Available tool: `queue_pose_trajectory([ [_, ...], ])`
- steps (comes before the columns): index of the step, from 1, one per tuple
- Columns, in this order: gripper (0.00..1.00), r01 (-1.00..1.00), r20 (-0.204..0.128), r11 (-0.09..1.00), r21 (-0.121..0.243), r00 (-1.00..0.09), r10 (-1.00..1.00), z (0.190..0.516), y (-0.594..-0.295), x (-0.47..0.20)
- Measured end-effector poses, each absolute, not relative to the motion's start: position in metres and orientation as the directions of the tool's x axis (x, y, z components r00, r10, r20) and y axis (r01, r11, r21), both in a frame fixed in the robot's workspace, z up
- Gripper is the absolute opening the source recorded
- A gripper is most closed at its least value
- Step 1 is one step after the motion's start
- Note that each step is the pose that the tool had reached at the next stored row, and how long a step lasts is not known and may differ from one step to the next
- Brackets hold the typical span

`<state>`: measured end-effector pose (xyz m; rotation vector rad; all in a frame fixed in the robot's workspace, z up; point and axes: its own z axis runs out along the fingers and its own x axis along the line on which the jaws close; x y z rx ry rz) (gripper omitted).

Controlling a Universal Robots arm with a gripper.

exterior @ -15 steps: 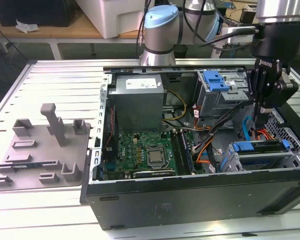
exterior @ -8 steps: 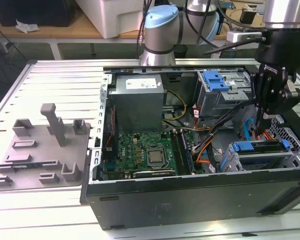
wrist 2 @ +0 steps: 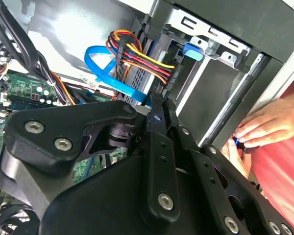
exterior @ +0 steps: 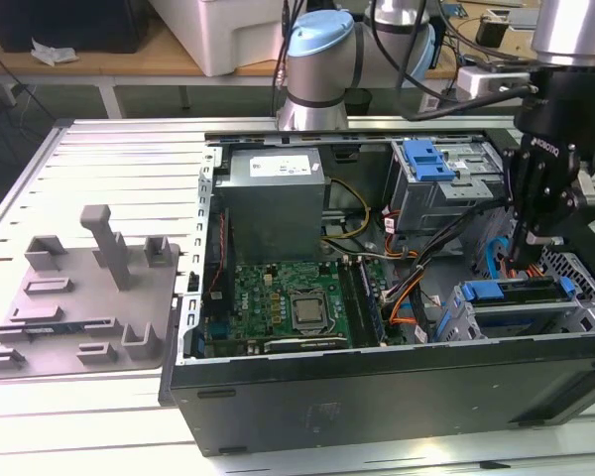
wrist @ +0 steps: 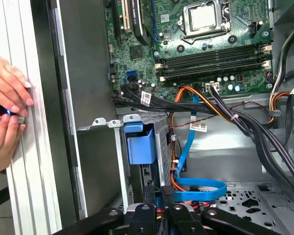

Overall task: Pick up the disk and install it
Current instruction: 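Insert the second disk wire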

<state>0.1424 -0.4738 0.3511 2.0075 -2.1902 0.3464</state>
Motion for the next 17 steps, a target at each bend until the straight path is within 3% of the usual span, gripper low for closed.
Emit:
queue_pose_trajectory([
  [10,0.16,-0.995,0.148,0.087,-0.058,-0.094,-0.984,0.351,-0.494,0.143],
  [17,0.16,-0.995,0.113,0.089,-0.055,-0.095,-0.989,0.351,-0.506,0.144],
])
